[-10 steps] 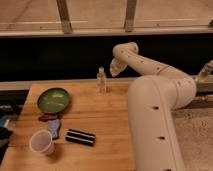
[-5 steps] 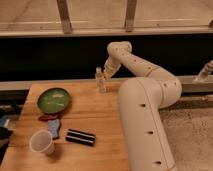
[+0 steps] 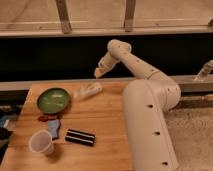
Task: Knock the bottle over
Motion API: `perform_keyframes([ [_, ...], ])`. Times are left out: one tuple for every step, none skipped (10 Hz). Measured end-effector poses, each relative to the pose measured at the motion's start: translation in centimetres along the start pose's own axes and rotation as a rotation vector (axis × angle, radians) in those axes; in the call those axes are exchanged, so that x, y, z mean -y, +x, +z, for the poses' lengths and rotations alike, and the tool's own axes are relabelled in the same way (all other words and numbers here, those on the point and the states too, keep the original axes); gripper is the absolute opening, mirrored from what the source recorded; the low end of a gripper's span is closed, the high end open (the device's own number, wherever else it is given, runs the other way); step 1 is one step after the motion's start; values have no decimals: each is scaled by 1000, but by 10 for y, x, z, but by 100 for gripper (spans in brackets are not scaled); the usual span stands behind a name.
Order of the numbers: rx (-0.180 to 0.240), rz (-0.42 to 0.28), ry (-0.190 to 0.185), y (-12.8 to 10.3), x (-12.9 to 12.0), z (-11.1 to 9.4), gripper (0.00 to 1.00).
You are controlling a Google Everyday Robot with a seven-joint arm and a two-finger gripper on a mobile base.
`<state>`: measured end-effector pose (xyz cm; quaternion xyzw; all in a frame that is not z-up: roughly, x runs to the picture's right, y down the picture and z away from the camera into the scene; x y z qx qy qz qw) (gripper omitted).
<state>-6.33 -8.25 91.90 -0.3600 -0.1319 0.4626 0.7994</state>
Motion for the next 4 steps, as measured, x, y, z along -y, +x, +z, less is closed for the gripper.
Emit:
perform_keyframes([
  [9, -18, -24, -3, -17, 4, 0],
  [29, -20, -13, -5, -24, 0, 0],
  [54, -12, 14, -2, -27, -6, 5],
  [94, 0, 55, -2, -27, -20, 14],
])
